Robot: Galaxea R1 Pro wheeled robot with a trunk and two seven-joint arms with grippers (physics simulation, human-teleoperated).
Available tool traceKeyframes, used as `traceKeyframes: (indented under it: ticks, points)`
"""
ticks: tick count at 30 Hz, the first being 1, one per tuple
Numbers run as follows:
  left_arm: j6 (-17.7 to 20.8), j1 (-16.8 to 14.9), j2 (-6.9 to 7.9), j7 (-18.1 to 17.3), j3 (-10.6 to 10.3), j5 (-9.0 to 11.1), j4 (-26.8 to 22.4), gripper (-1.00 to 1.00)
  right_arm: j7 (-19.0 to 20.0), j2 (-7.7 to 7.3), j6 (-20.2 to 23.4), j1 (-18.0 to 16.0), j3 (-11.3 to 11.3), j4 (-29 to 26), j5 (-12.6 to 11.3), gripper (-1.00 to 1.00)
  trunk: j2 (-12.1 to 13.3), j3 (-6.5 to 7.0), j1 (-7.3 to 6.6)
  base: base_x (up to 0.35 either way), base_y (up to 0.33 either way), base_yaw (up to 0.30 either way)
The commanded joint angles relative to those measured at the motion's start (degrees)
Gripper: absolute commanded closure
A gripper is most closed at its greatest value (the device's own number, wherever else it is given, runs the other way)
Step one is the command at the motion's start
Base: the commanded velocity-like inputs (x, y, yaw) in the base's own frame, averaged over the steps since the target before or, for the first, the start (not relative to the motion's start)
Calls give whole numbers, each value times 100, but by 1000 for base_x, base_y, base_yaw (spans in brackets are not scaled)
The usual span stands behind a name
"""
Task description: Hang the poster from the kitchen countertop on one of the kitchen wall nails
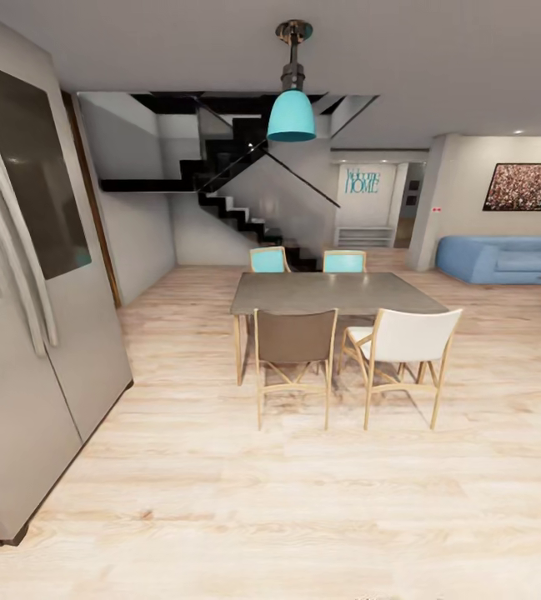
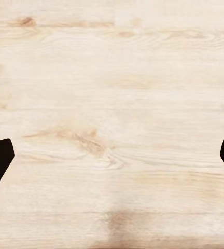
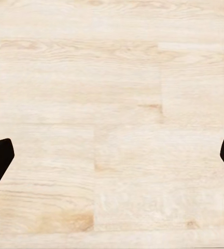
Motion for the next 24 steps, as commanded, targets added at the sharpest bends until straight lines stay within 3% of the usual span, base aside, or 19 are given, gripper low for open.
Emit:
traceKeyframes:
  ticks: [1, 24]
  points:
    - [-10, 2, 0, 1, 4, -4, -5, -100, 3, 0, -18, -4, -4, 5, 1, -100, -3, -1, 0, 0, 0, -230]
    - [-14, 2, 0, 1, 0, -4, 77, -100, 2, 0, -18, -4, -12, 5, -11, -100, -3, 107, 0, 0, 0, -265]
